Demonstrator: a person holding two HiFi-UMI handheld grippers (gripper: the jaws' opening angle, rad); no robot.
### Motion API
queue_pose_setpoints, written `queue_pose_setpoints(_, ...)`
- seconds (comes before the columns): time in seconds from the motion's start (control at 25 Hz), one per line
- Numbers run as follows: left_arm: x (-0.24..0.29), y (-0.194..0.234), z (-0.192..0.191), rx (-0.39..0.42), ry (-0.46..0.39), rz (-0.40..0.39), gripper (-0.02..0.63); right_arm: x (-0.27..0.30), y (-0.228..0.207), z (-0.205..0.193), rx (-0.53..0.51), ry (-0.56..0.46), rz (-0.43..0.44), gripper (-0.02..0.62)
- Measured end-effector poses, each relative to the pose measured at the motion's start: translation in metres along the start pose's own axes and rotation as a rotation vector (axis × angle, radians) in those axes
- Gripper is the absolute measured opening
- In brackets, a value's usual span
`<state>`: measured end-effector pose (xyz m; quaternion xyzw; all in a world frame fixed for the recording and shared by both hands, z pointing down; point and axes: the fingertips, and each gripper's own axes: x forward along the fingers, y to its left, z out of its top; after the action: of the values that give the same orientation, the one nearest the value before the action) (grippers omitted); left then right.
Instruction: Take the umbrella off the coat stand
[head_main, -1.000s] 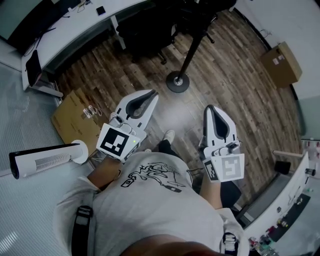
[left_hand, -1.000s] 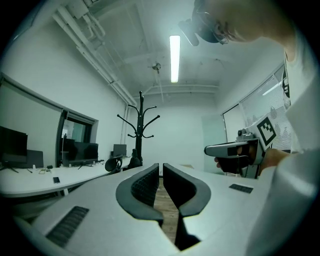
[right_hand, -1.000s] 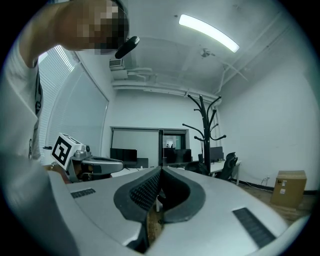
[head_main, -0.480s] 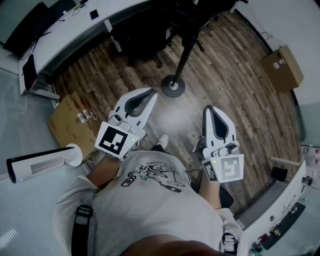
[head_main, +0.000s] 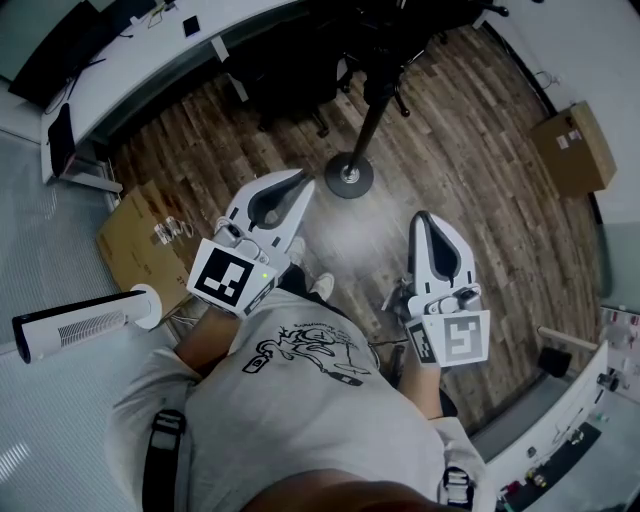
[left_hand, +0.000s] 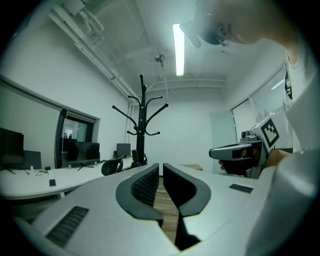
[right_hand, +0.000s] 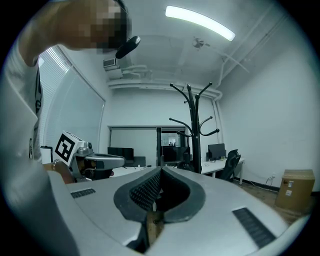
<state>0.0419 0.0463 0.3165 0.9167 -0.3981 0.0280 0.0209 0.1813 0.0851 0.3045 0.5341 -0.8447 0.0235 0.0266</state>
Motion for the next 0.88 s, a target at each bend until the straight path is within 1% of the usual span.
queue_pose_setpoints(0.2, 0.024, 0.025, -0.001, -0.008, -0.002, -0.004, 0.043, 0.033, -0.013, -0.001, 0.000, 0.003, -0.006, 0.009)
queue_pose_setpoints(0.44, 0.058, 0.063, 0.009, -0.006, -0.017, -0.038, 0.041, 0.081, -0.029, 0.006, -0.011, 0.006, -0.029, 0.009)
queue_pose_setpoints(0.64, 0.085, 0.102, 0.019, -0.014, -0.035, -0.076, 0.034, 0.124, -0.037, 0.019, -0.026, 0.000, -0.059, 0.009)
queue_pose_setpoints(0.88, 0.128, 0.152, 0.031, -0.022, -0.043, -0.149, 0.032, 0.185, -0.051, 0.035, -0.040, 0.003, -0.109, 0.009)
